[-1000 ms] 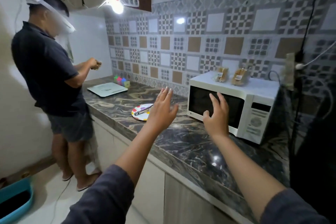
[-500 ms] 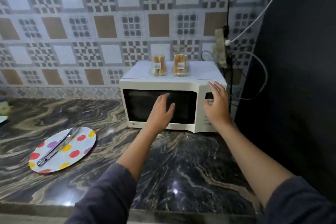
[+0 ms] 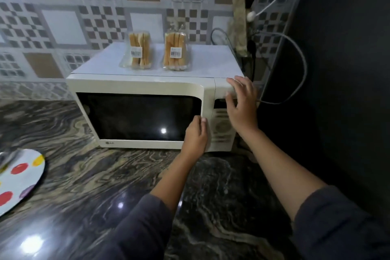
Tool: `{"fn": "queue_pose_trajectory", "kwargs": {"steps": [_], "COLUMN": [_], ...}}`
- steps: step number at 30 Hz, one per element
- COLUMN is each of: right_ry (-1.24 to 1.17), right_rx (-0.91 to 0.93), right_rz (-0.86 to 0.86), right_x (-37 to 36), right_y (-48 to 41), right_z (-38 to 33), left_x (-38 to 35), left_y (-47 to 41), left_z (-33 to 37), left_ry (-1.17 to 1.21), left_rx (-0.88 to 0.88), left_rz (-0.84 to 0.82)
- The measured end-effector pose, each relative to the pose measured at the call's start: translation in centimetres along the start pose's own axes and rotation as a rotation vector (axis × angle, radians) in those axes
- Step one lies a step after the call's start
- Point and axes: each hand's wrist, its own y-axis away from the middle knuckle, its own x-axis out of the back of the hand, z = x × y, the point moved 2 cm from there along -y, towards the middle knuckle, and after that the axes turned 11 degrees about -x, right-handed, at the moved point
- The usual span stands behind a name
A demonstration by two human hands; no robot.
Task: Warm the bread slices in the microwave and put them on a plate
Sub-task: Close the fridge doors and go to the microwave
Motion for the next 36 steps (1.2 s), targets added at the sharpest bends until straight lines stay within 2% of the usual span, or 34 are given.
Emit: {"fn": "queue_pose_trajectory", "kwargs": {"steps": [7,18,20,24,28,31,33,36], "right_ry": [-0.112,-0.124,-0.135,-0.141,-0.039,-0.203,-0.401,-0.493], "right_rx": [0.102,0.003,-0.030,-0.107,-0.310,-0.470,-0.493,-0.402], "right_rz": [0.194,0.123,0.086,0.026,-0.045,-0.054,-0.195,-0.621], "right_x": [-1.0,0.0,0.4,0.9,0.9,1.7,2.2,3.0], "right_y": [-0.1,0.0,-0.1,-0.2,0.3,2.4,4.6,8.5], "right_z": [0.6,-0.5,-0.7,-1.3,-4.1,-7.2,-9.8,-13.8], "left_x": [-1.5,-0.8,-0.5,1.2,3.8,5.5,6.7,8.9], "left_y": [0.6,0.6,1.7,7.8,8.9,10.6,12.9,16.6], "left_z": [-1.3,-0.3,-0.2,-1.3,0.0,0.7,0.5,0.3], "left_ry": [-0.034,0.005,0.011,-0.001,0.026,0.034,0.000,-0.026], "left_rx": [0.005,0.029,0.026,-0.095,-0.100,-0.101,-0.103,-0.074], "left_rz": [0.077,0.044,0.038,0.036,-0.073,-0.113,-0.092,-0.020]}}
